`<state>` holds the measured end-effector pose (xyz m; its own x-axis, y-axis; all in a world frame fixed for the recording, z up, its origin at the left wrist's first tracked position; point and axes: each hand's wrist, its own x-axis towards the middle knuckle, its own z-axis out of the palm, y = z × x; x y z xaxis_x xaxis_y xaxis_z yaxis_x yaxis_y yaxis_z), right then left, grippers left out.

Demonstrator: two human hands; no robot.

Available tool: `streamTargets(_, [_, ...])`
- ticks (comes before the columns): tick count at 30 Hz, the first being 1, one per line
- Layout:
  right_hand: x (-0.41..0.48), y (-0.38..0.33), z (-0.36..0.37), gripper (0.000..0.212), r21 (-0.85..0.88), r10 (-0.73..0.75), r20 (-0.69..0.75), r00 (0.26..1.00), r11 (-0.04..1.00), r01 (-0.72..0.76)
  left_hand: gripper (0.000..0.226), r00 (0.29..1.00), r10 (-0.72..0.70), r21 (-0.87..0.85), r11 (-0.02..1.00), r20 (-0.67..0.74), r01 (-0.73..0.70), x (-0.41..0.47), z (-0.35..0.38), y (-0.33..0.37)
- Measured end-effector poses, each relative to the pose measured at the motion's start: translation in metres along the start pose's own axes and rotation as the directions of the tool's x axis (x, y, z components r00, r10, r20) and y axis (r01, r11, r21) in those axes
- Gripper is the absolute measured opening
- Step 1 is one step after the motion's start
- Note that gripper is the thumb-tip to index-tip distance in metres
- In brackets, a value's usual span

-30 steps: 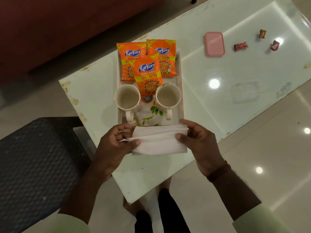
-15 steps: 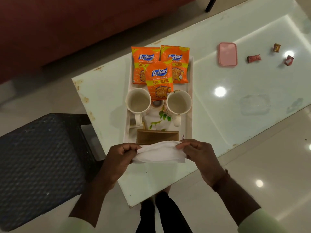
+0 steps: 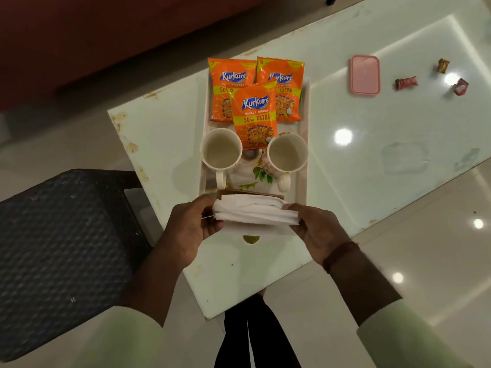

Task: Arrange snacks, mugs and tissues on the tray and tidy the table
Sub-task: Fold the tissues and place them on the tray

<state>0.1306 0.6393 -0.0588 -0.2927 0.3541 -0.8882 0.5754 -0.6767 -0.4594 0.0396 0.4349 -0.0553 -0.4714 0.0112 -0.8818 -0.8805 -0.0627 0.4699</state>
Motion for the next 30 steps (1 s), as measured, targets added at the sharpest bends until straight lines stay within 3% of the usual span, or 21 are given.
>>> streamTargets(4, [0.002,-0.007,0.0,0.02,0.076,0.012,-0.003,1.0,0.997,-0.011,0.016,0.999,-0.014,-0.007,1.0,0.03,0.015,0.003,-0.001,0.009])
streamTargets(10, [0.008,0.001,0.008,0.003,0.139,0.047,-0.059,0.997,0.99,-0.038,0.013,0.999,-0.034,-0.008,0.999,0.019,0.034,0.011,0.002,0.013])
streamTargets(17, [0.025,0.01,0.013,0.005,0.151,0.086,-0.135,0.987,0.986,-0.065,0.017,0.994,-0.105,0.04,0.994,0.007,0.105,0.023,0.005,0.008])
streamTargets(22, [0.032,0.011,0.013,0.004,0.008,0.036,-0.176,0.984,0.999,-0.035,0.02,0.991,-0.136,0.086,0.987,0.011,0.134,0.026,0.005,0.003])
streamTargets(25, [0.039,0.013,0.016,0.011,-0.214,-0.069,-0.182,0.981,0.976,0.029,0.019,0.99,-0.144,0.111,0.983,0.006,0.143,0.025,0.005,-0.001])
streamTargets(27, [0.039,0.015,0.018,0.019,-0.319,-0.126,-0.174,0.977,0.946,0.065,0.017,0.993,-0.116,0.131,0.984,-0.025,0.118,0.024,0.004,-0.003])
streamTargets(30, [0.034,0.016,0.016,0.02,-0.338,-0.161,-0.176,0.971,0.936,0.094,0.017,0.996,0.008,0.192,0.981,-0.087,0.009,0.02,-0.001,-0.003])
